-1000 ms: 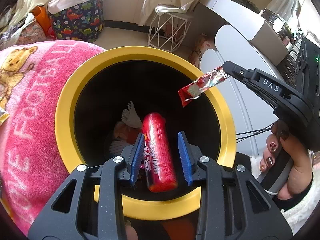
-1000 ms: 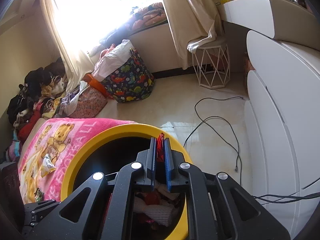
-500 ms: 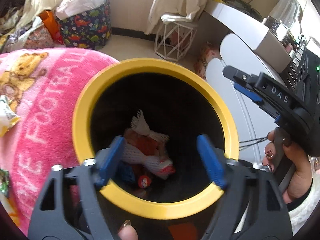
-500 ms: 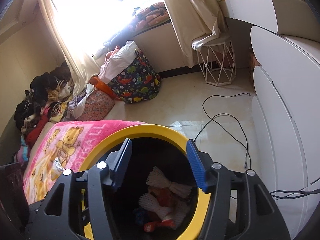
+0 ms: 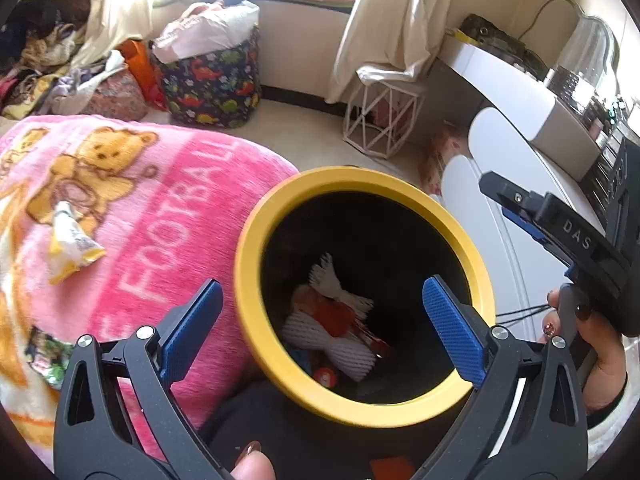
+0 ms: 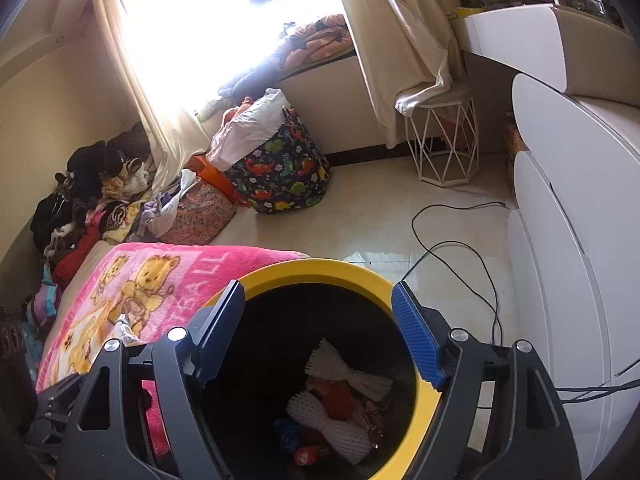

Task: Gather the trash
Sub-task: 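Move both open tools back from the bin over the remaining packets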

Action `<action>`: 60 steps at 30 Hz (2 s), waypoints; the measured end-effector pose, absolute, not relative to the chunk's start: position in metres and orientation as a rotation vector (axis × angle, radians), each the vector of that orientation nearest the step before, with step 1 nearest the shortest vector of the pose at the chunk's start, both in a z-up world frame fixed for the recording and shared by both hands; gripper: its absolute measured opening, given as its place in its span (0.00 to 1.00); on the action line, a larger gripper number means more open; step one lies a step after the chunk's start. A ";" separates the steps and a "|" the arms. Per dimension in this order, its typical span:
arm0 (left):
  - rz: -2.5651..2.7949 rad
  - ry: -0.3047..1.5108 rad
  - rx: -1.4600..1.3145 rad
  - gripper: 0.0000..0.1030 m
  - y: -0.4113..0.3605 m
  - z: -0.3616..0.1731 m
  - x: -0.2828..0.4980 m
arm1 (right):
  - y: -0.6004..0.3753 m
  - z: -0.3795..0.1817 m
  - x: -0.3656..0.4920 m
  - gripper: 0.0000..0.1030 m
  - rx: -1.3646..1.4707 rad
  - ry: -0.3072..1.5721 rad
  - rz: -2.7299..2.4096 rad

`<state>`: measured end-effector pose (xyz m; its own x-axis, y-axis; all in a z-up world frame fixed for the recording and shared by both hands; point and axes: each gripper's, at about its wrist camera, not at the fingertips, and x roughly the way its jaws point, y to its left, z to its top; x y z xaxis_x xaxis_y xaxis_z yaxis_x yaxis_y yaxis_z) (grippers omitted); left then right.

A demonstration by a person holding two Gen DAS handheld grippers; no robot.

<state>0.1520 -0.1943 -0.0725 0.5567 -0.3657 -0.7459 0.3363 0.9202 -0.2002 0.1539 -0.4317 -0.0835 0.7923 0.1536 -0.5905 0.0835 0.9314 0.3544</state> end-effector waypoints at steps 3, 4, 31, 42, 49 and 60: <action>-0.384 0.867 -0.025 0.89 -0.186 -0.066 0.151 | -0.425 -0.081 0.155 0.73 0.370 0.656 0.053; -0.375 0.861 -0.023 0.89 -0.183 -0.065 0.152 | -0.422 -0.080 0.155 0.73 0.365 0.657 0.059; -0.154 0.779 -0.156 0.89 -0.085 -0.045 0.157 | -0.335 -0.062 0.169 0.76 0.254 0.676 0.281; -0.062 0.766 -0.208 0.89 -0.038 -0.044 0.157 | -0.285 -0.052 0.185 0.77 0.202 0.690 0.393; -0.012 0.763 -0.224 0.89 -0.014 -0.046 0.154 | -0.259 -0.048 0.196 0.78 0.176 0.696 0.444; 0.075 0.888 -0.273 0.89 0.026 -0.083 0.156 | -0.213 -0.056 0.225 0.79 0.136 0.755 0.540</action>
<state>0.1560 0.0264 -0.0834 0.6311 -0.0484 -0.7742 -0.1771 0.9627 -0.2045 0.2252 -0.2130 -0.0561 0.5999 0.5117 -0.6150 -0.4166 0.8561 0.3059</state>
